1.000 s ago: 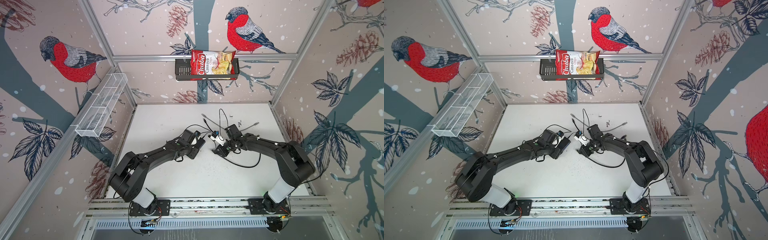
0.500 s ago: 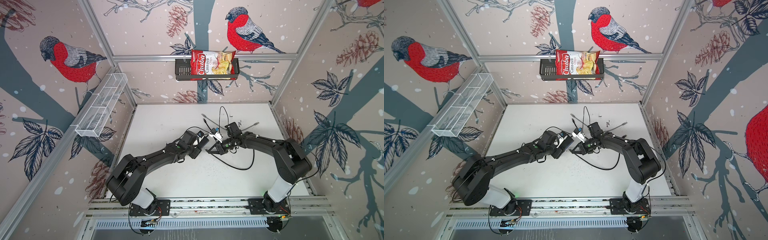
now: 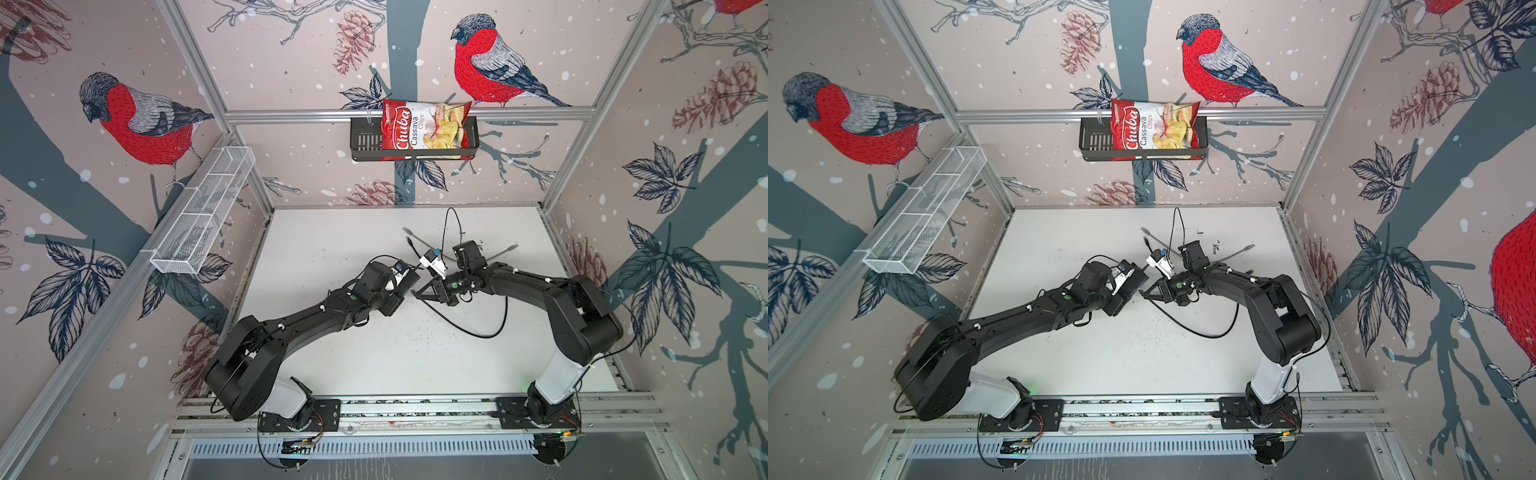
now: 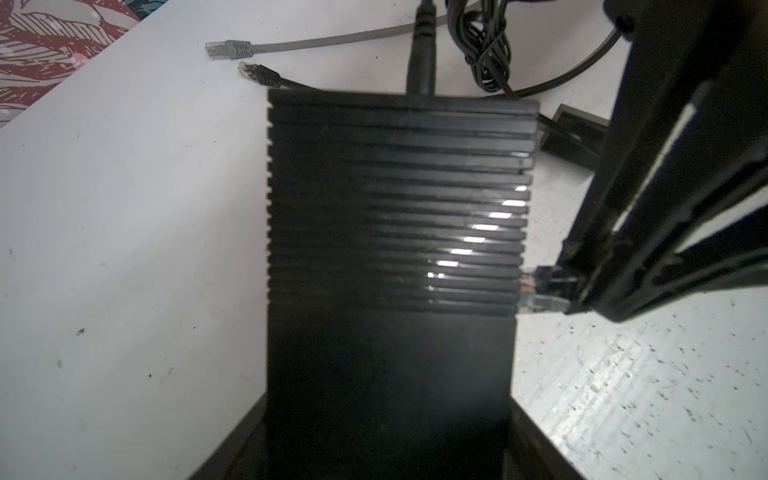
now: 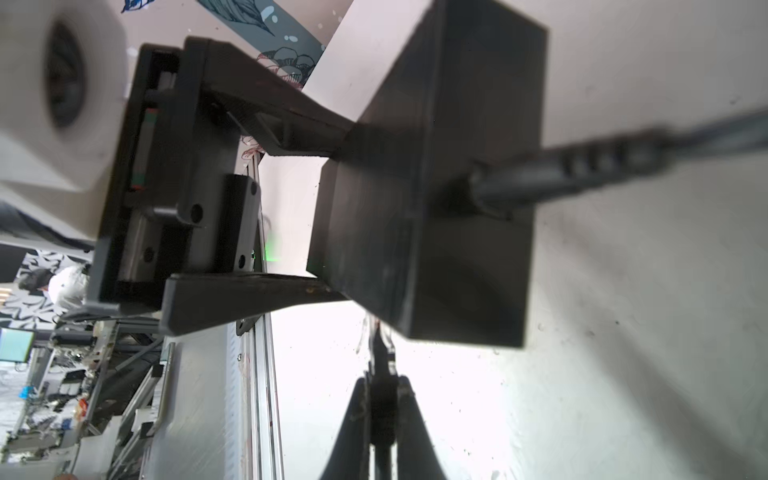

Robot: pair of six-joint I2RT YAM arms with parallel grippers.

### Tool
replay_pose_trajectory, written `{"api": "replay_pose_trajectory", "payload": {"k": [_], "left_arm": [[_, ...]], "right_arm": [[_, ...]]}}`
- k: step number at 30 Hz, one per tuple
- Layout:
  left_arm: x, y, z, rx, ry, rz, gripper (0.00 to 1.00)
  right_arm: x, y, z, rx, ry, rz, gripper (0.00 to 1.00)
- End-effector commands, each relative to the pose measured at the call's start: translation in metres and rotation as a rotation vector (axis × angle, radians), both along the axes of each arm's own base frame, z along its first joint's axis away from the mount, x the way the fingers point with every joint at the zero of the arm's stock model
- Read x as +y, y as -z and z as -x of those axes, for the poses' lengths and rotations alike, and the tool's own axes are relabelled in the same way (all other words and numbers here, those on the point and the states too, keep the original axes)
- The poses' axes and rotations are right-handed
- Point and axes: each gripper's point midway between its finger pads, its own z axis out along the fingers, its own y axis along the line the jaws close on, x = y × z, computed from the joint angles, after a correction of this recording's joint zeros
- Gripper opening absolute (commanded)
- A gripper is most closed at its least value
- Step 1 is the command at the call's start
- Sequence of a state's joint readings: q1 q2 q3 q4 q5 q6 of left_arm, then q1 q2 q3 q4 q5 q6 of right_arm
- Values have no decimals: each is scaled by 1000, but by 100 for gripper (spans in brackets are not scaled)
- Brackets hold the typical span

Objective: Insert the plug into the switch port
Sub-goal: 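Push the black plug into a blue port while the left holds the switch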

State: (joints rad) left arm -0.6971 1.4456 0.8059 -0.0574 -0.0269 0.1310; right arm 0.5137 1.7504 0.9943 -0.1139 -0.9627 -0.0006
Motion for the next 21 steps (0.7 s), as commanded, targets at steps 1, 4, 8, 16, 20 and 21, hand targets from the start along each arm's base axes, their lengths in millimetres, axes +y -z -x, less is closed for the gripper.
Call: {"api": "replay_pose_trajectory", "payload": {"k": [1, 4, 8, 16, 20, 21], "left_arm": [[-10, -14, -4, -46, 24, 55, 0], [-12, -15, -3, -49, 30, 64, 0], [-14, -16, -2, -56, 34, 67, 0], [-17, -15, 3, -80, 57, 50, 0], [-17, -12, 5, -81, 65, 28, 0], [-17, -11, 6, -79, 65, 25, 0]], "right_arm": [[4, -7, -5, -12, -1, -36, 0], [6, -7, -5, 1, -7, -45, 0], [9, -9, -6, 13, -12, -62, 0], [11, -18, -9, 1, -7, -89, 0], [11, -22, -14, -6, 1, -95, 0], [10, -23, -14, -7, 3, -97, 0]]}}
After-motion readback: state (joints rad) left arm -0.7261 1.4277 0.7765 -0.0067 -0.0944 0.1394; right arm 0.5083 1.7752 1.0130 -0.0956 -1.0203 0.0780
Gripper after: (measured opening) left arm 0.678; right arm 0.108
